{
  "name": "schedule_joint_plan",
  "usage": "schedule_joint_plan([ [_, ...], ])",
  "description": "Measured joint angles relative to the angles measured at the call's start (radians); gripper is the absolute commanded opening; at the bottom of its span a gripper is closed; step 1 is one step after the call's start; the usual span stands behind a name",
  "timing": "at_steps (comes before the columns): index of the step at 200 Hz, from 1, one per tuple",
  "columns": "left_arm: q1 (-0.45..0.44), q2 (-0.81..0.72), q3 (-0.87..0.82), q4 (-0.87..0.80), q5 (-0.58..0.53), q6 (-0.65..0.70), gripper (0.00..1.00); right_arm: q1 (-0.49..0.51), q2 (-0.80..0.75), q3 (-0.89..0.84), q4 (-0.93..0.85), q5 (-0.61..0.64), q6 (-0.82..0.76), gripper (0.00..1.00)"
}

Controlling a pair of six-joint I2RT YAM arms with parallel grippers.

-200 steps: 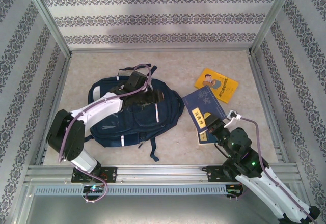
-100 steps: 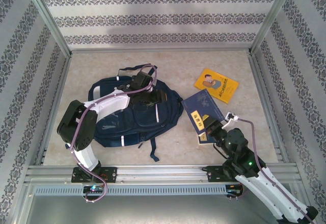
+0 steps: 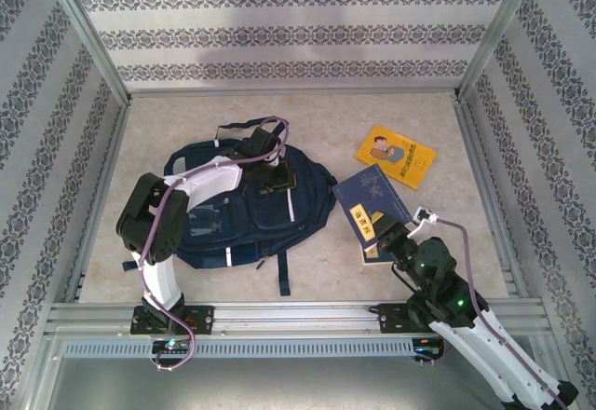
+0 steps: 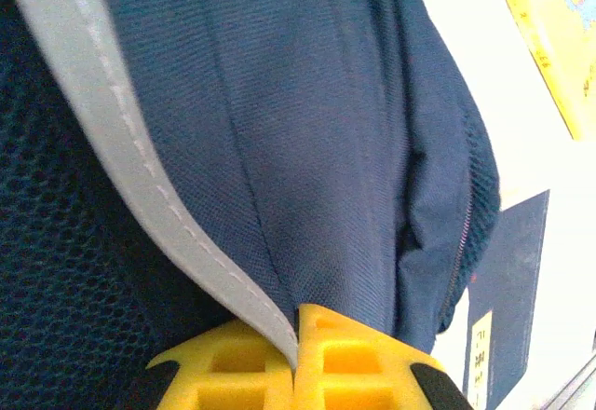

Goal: Pack the student bag

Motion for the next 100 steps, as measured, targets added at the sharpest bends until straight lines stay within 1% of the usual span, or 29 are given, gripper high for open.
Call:
schedule_joint_plan([
  [24, 0.0, -0.003, 0.098, -0.114, 0.001, 0.078, 0.0, 0.0, 0.042, 0.042, -0.06, -0.003, -0.039, 0.0],
  [50, 0.0, -0.026, 0.193, -0.261, 0.0, 0.167, 0.0, 0.0, 0.144, 0.128, -0.117, -0.006, -0.098, 0.0],
  [100, -0.003, -0.162, 0.284, -0.48, -0.001, 0.306, 0.0, -0.003, 0.316, 0.308, -0.2, 0.003, -0.204, 0.0],
])
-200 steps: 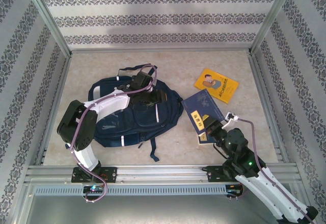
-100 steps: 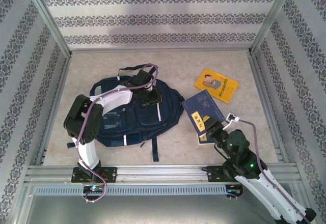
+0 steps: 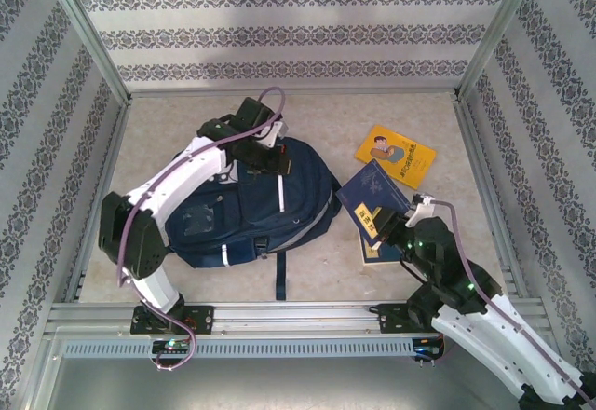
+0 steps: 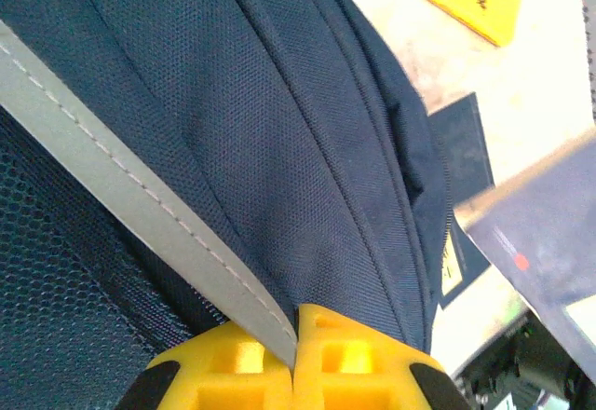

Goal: Pack the student bag

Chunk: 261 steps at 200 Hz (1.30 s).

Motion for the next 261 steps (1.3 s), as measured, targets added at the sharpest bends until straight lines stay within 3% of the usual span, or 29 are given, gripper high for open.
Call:
schedule_joint_plan([
  [40, -0.012, -0.067, 0.069, -0.126, -0.004, 0.095, 0.0, -0.034, 0.136, 0.063, -0.042, 0.013, -0.047, 0.0],
  [72, -0.036, -0.058, 0.173, -0.22, 0.002, 0.176, 0.0, -0.043, 0.244, 0.066, -0.038, -0.056, -0.055, 0.0],
  [108, -0.06, 0.003, 0.367, -0.327, 0.001, 0.278, 0.0, -0.033, 0.219, -0.02, 0.061, -0.159, -0.026, 0.0],
  [149, -0.064, 0.047, 0.467, -0.37, 0.021, 0.333, 0.0, 0.066, 0.22, -0.124, 0.184, -0.215, 0.023, 0.0],
  [215, -0.065, 0.072, 0.467, -0.36, 0.05, 0.368, 0.0, 0.192, 0.428, -0.123, 0.447, -0.265, 0.042, 0.0],
  [240, -0.065, 0.036, 0.371, -0.306, 0.054, 0.397, 0.0, 0.232, 0.532, -0.061, 0.489, -0.285, 0.032, 0.0],
  [261, -0.05, -0.015, 0.274, -0.261, 0.082, 0.412, 0.0, 0.235, 0.529, -0.025, 0.461, -0.294, 0.012, 0.0],
])
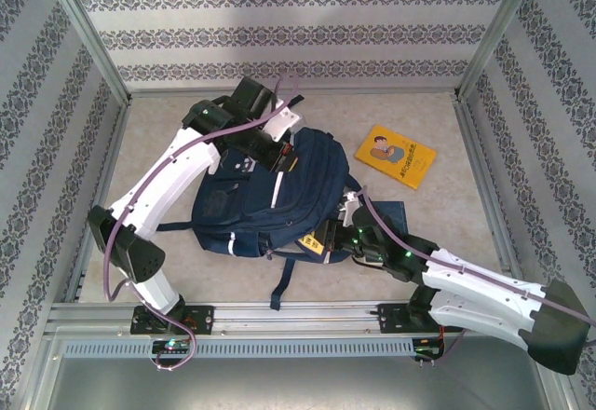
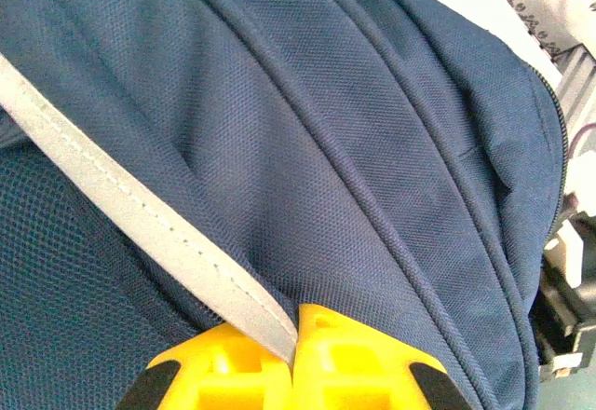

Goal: Pack the student bag

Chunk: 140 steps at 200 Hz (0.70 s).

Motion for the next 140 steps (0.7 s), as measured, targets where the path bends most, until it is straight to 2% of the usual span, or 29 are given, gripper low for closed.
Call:
schedule_joint_plan([
  [34, 0.103, -0.133, -0.185, 0.136, 0.151, -0.01, 0.0, -0.032, -0.167, 0.032, -0.128, 0.011, -0.063, 0.0],
  [62, 0.196, -0.222, -0.356, 0.339, 0.363, -0.063, 0.0, -0.2, -0.244, 0.074, -0.222, -0.062, -0.106, 0.0],
  [93, 0.203, -0.2, -0.374, 0.414, 0.502, -0.081, 0.0, -0.399, -0.213, 0.091, -0.281, -0.243, -0.11, 0.0],
  [140, 0.204, -0.189, -0.373, 0.439, 0.598, -0.081, 0.0, -0.523, -0.196, 0.099, -0.327, -0.429, -0.084, 0.0],
])
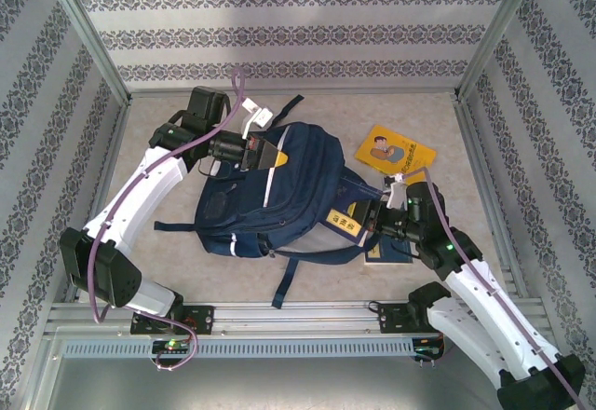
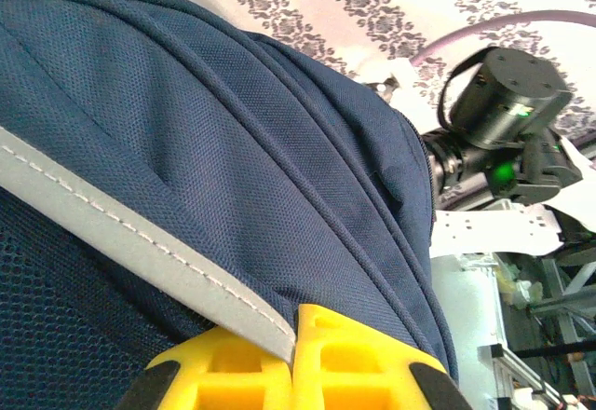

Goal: Pack the student bag

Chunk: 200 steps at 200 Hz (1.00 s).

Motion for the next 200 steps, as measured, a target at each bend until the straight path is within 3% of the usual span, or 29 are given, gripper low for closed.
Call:
schedule_joint_plan([
  [43, 0.0, 0.0, 0.0, 0.001, 0.057, 0.0, 0.0, -0.023, 0.055, -0.016, 0.187, -0.161, 0.134, 0.0],
  [75, 0.008, 0.0, 0.0, 0.002, 0.081, 0.001, 0.0, -0.018, 0.112, -0.016, 0.285, -0.194, 0.194, 0.0],
  [142, 0.025, 0.0, 0.0, 0.014, 0.103, 0.0, 0.0, 0.13, 0.327, 0.066, 0.32, -0.082, 0.19, 0.0],
  [200, 0.025, 0.0, 0.0, 0.032, 0.108, -0.002, 0.0, 0.172, 0.466, 0.105, 0.35, 0.027, 0.156, 0.0],
])
